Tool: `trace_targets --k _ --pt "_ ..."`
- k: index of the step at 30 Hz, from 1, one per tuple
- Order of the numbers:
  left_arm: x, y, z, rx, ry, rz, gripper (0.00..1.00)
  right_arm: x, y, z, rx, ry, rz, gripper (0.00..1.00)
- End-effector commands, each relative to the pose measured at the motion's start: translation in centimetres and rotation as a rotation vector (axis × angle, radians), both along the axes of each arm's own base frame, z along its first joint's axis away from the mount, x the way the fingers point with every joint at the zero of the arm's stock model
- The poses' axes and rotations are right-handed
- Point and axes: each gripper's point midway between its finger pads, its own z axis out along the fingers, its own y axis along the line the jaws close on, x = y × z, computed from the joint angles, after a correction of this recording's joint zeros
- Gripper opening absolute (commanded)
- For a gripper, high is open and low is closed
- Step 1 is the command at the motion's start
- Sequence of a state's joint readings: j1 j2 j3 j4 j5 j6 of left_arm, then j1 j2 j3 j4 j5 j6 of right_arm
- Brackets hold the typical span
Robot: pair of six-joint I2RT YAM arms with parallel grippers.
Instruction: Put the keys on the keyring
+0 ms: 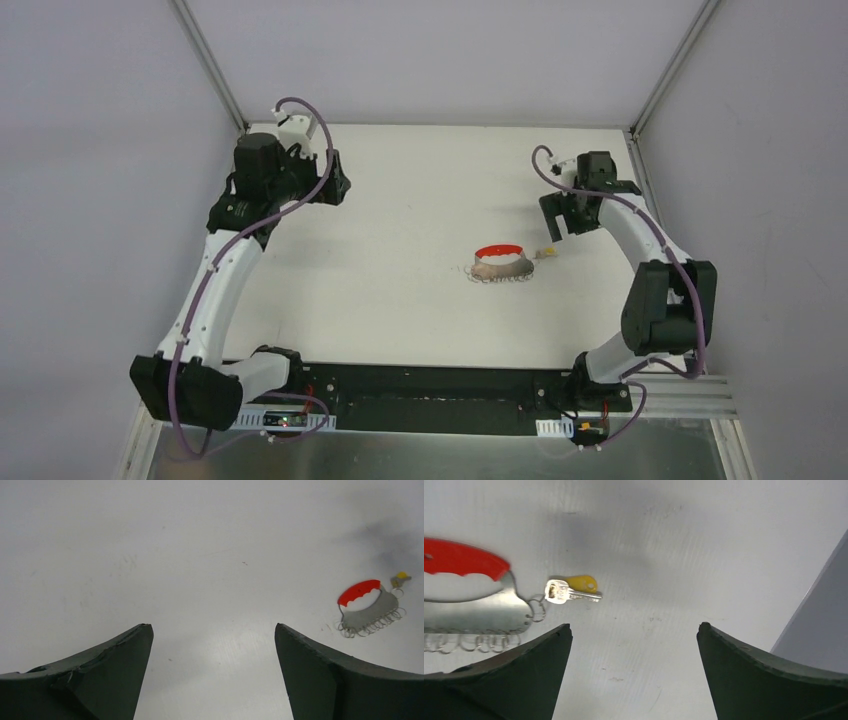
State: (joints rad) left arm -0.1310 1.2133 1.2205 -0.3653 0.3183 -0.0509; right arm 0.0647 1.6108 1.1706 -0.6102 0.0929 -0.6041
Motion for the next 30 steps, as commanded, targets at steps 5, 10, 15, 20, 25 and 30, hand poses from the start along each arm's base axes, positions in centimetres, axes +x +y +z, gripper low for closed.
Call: trace_targets --k 5,10,15,20,25,30 --pt "-4.6 4.7 -0.4 0.167 -0.15 0.146 0.99 2.1 5.5 10.1 0.4 -0.385 -0.105 1.0" --pt "-6.1 5.1 0.0 0.169 -0.208 0.156 0.99 1.9 6.4 13.2 0.499 -0.508 -0.132 1.0" --pt "-6.3 5.5 0.9 0.163 -0.219 0.182 0.99 1.5 6.8 16.1 0.592 -0.652 -0.169 1.0" --pt "-6.8 5.7 0.8 0.135 -0.271 0.205 0.99 -0.1 7.6 17.0 0.701 -0.754 -0.171 1.0" --pt "-6.6 5.5 -1.1 0.108 -0.251 0.214 0.99 -1.4 7.8 17.7 0.697 -0.798 -0.116 1.0" --pt "-7.1 5.3 -1.5 0.102 -0.26 0.197 0.99 -2.2 7.7 17.9 0.702 -0.832 -0.104 1.0"
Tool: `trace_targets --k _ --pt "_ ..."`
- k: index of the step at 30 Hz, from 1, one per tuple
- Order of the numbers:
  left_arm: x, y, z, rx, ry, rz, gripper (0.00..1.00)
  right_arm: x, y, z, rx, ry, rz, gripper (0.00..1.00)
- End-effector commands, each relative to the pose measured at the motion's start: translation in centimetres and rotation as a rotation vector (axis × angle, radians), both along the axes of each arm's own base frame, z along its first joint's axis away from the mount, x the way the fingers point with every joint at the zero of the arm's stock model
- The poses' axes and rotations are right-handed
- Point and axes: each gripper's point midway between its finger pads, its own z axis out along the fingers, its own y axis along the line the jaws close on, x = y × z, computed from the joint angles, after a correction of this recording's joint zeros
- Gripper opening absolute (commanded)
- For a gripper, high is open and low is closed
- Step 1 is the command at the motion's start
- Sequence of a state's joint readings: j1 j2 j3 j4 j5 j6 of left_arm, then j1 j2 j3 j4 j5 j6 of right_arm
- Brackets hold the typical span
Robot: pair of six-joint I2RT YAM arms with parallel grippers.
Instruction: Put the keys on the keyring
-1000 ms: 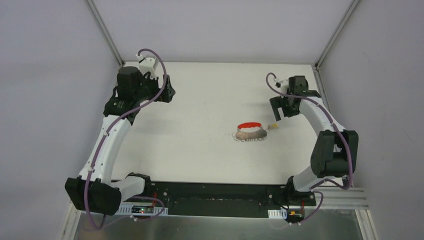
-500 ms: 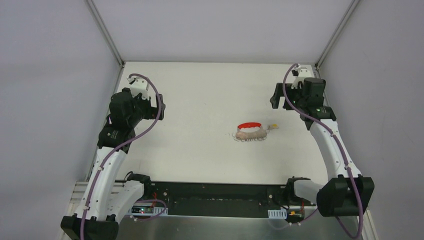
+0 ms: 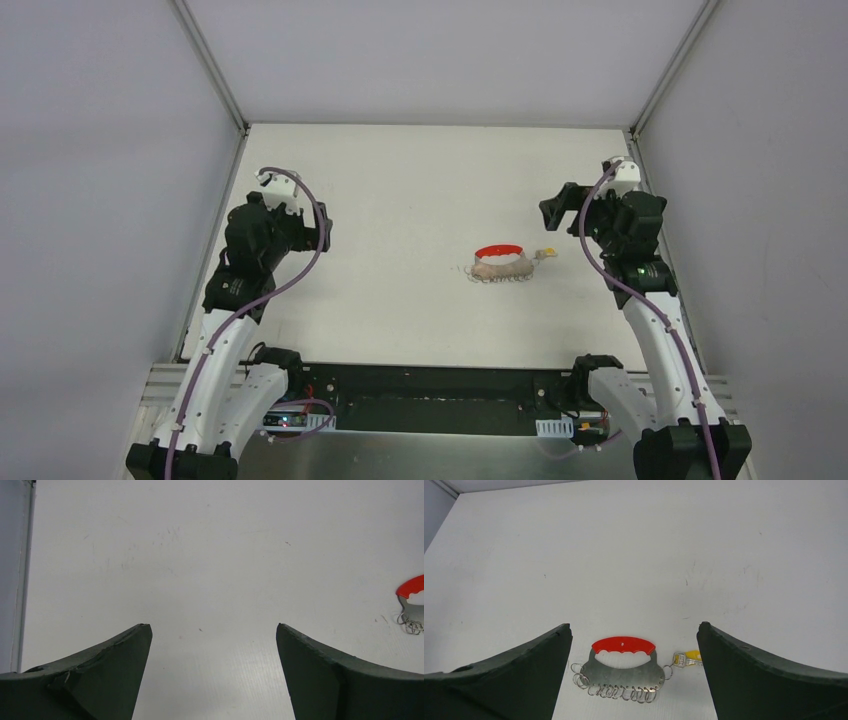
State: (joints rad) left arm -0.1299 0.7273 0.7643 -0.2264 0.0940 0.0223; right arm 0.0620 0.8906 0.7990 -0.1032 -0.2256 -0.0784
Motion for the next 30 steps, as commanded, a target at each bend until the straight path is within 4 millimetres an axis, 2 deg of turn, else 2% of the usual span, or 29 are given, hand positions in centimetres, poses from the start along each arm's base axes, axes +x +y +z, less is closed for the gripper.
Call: trace_targets --k 1,10,19,30 --pt "-0.1 0.1 1.8 -0.016 -0.063 0.008 0.99 -0.2 0.2 2.1 0.027 -0.088 0.01 1.0" --pt "-1.0 -0.5 1.7 -0.005 -0.048 -0.049 0.99 -1.1 -0.1 2.6 0.027 -0.106 0.0 1.0" --pt "-0.9 0.0 1.1 -0.008 -0.038 -0.022 0.99 -1.3 -0.6 2.3 0.026 -0.097 -0.016 1.0" --pt "-0.9 -0.4 0.7 -0.017 -0.024 -0.045 0.99 -1.3 -0.8 2.1 0.025 -0.09 -0.023 1.0"
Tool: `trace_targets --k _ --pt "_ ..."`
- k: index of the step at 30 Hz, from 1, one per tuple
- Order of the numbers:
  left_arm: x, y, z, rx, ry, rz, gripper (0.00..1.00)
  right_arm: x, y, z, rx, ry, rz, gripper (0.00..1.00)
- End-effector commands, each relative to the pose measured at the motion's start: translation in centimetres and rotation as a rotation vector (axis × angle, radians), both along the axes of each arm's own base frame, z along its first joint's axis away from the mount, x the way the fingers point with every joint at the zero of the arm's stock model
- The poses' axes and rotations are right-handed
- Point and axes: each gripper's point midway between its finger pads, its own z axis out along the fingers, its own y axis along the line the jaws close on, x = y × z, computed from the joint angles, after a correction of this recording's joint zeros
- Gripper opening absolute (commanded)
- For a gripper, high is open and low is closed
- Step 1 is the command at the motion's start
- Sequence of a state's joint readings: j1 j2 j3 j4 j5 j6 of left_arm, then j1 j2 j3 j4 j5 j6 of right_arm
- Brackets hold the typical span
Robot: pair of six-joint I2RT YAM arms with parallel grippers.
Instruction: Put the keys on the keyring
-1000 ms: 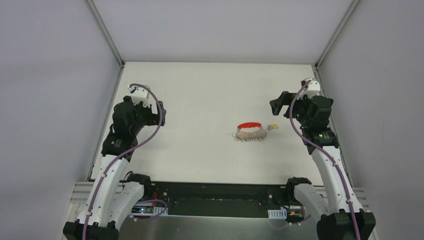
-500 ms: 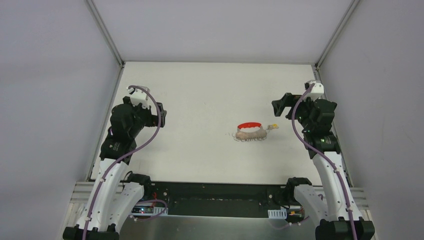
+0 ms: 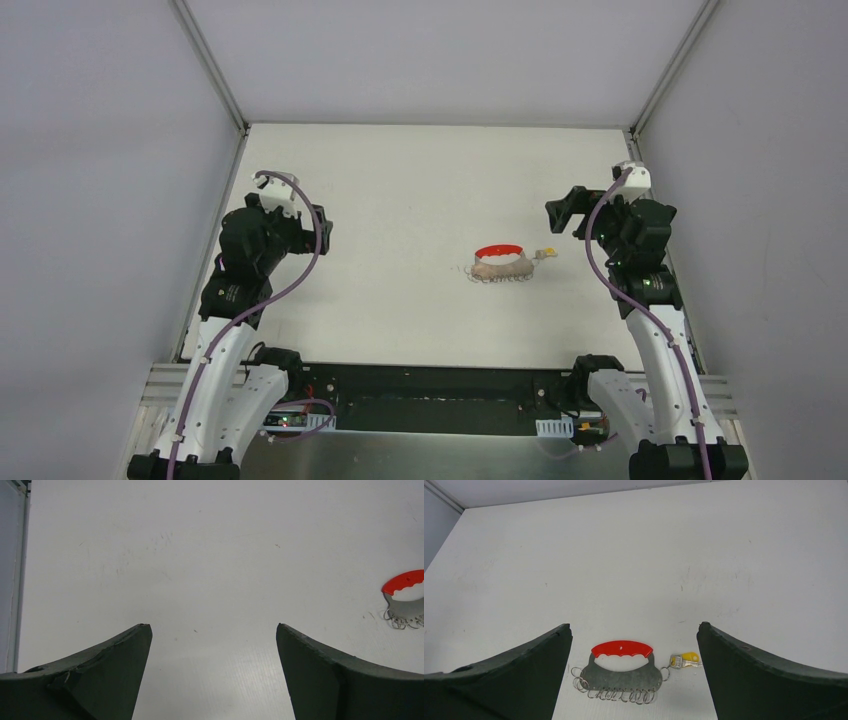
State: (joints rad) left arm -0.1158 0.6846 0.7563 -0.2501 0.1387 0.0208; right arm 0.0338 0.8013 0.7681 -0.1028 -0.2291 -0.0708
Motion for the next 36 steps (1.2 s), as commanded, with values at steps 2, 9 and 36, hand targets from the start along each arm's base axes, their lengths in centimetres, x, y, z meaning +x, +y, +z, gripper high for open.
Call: trace_targets --k 2,9,36 --pt "0.08 -0.13 0.36 -0.001 -0.013 -0.017 0.99 -0.02 0.01 0.82 0.014 -0.029 0.004 1.0" --pt "0.06 -0.21 0.23 -0.002 -0.005 -0.024 0.99 0.01 -0.2 0.82 0.014 -0.028 -0.003 1.0" --pt "-0.04 -0.26 0.17 -0.01 -0.008 -0.034 0.99 -0.06 -0.58 0.58 0.013 -0.022 -0.015 1.0"
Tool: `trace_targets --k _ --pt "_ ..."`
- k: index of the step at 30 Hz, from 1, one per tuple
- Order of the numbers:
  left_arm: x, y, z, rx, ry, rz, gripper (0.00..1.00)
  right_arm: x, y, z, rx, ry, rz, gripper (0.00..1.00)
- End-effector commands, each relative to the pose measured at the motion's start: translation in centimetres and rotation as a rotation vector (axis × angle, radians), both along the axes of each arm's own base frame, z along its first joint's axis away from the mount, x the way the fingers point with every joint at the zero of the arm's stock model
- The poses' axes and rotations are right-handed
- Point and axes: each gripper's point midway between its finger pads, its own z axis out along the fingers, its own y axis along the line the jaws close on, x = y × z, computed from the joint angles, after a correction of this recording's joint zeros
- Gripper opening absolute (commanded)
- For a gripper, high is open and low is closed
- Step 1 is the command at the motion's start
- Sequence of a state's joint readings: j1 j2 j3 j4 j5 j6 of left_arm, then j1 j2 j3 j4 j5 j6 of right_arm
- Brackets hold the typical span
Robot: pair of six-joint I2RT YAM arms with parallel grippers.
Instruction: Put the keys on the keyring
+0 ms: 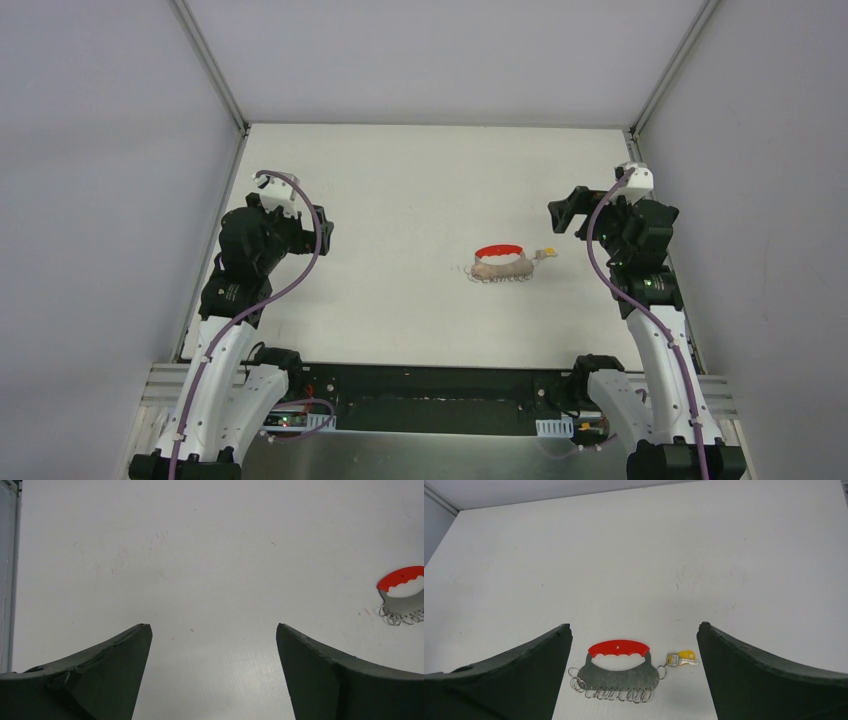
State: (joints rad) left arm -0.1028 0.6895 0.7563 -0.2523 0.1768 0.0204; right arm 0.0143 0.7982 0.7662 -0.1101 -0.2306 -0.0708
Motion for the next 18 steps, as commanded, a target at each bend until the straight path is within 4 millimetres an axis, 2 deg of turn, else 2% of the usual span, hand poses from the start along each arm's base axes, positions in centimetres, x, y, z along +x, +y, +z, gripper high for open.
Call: trace_targets --k 1,18 --pt "0.04 0.04 0.36 0.002 -0.016 -0.011 0.99 -0.04 0.01 0.66 0.013 -0.026 0.003 1.0" --pt "0.17 -0.03 -0.04 -0.002 -0.005 -0.015 0.99 0.04 -0.05 0.53 0.013 -0.022 0.001 1.0"
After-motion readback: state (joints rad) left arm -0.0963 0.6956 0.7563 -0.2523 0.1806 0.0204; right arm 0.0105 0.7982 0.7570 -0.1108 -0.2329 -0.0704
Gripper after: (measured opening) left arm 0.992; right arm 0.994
